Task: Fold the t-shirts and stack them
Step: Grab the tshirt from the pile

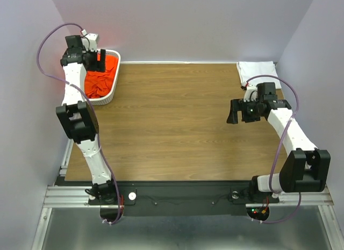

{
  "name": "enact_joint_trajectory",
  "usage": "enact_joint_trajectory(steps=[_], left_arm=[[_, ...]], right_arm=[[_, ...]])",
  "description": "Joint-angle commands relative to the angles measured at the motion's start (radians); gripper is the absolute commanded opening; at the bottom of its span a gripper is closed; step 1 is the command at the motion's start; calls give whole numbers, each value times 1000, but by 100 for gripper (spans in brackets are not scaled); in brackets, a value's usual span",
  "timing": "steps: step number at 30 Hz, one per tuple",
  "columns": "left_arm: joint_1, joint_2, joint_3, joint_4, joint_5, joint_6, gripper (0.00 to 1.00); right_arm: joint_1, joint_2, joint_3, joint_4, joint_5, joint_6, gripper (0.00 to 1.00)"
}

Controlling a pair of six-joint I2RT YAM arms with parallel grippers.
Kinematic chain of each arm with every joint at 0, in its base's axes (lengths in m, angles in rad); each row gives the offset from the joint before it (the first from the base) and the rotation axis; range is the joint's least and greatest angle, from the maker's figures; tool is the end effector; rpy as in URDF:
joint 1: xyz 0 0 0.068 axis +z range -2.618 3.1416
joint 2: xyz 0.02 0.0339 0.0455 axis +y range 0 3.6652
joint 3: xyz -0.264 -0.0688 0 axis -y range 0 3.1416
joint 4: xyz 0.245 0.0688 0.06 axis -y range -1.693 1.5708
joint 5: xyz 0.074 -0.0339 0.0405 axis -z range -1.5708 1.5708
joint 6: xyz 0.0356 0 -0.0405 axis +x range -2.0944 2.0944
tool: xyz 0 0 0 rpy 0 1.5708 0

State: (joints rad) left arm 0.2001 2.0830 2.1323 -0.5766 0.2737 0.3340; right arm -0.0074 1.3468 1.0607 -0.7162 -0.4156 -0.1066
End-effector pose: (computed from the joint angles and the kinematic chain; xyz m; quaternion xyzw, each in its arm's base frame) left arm 0.4769 0.0869 0.3611 0.1253 0.8524 0.0162 0.5074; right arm 0.2708 0.0124 0.2695 -0.1044 0.9352 0.1821 0.2852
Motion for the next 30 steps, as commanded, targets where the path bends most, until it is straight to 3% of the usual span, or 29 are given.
enact_joint_trajectory(steps=[1,4,9,10,12,16,20,22,24,25,30], left_arm=[[34,46,66,-2,-42,28,88],[51,94,49,6,-53,25,86],[74,146,14,30,-87,30,75],[81,150,6,37,-90,27,63],[93,158,5,38,-77,22,50],[98,169,24,24,-57,19,32],[102,181,70,-14,-39,14,3],[102,181,84,-19,-27,7,3],[104,172,84,-22,-1,7,20],[104,169,77,-22,5,4,33],[104,166,49,-19,24,-9,56]], right_arm=[[-5,20,36,40,-3,7,100],[-5,32,38,41,-2,7,100],[-5,57,39,43,-2,5,100],[-5,60,39,41,-2,7,100],[-5,57,39,41,3,7,100],[-5,54,38,41,9,8,100],[-5,48,36,41,12,8,100],[-5,48,35,41,12,11,100],[-5,43,35,41,12,12,100],[-5,40,35,41,12,10,100],[-5,40,33,41,9,10,100]])
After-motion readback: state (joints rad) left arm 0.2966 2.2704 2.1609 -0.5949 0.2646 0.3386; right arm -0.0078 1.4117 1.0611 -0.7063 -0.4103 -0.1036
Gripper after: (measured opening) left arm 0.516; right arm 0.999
